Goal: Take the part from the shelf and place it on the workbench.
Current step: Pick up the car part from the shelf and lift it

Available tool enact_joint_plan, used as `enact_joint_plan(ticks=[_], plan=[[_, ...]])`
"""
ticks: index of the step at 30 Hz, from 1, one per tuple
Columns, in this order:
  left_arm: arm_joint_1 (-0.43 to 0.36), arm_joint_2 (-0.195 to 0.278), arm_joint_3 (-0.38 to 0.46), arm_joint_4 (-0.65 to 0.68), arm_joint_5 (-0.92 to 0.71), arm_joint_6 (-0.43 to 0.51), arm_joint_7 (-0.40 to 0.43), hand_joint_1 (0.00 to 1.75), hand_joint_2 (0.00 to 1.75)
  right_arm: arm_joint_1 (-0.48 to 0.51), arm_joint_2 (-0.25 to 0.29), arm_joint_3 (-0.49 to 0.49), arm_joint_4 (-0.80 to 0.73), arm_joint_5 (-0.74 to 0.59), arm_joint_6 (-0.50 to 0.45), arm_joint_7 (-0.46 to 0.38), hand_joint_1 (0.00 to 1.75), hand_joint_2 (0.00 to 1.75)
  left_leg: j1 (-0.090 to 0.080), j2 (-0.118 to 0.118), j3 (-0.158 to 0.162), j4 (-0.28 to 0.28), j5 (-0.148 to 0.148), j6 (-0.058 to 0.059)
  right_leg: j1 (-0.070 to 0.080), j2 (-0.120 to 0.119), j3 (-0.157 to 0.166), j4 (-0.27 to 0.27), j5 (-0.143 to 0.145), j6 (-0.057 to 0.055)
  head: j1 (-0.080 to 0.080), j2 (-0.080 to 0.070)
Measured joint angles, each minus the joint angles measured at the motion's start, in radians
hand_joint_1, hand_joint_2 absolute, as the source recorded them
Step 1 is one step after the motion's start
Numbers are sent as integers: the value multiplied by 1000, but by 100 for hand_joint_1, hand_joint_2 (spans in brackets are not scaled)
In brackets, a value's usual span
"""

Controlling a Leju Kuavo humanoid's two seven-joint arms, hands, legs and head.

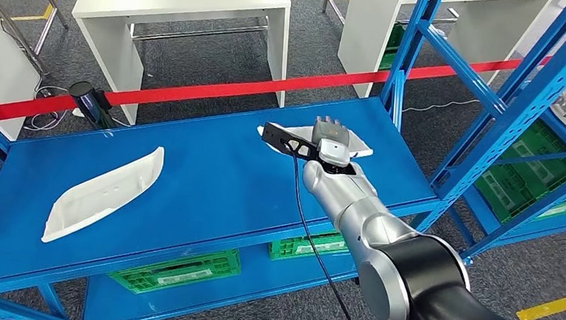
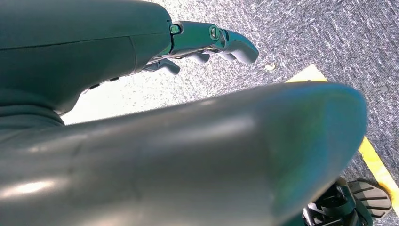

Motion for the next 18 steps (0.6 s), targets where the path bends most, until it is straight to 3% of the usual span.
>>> enact_joint_plan(ticks=[5,9,11,15,17,18], plan=[[0,0,0,0,-1,0,0,0,0,0,0,0,0,0,0,1,0,175,0,0,0,0,0,0,0,0,0,0,0,0,0,0],[0,0,0,0,-1,0,-1,0,0,0,0,0,0,1,0,1,0,0,0,0,0,0,0,0,0,0,0,0,0,0,0,0],[0,0,0,0,-2,0,-3,0,0,0,0,0,0,2,-1,1,0,0,0,0,0,0,0,0,0,0,0,0,0,0,0,0],[0,0,0,0,-2,0,-9,0,0,1,0,0,0,4,-5,0,0,175,0,0,0,0,0,0,0,0,0,0,0,0,0,0],[0,0,0,0,-2,0,-11,0,0,1,0,0,0,4,-8,1,0,175,0,0,0,0,0,0,0,0,0,0,0,0,0,0],[0,0,0,0,-2,0,-11,0,0,1,0,0,0,4,-9,1,15,175,0,0,0,0,0,0,0,0,0,0,0,0,0,0]])
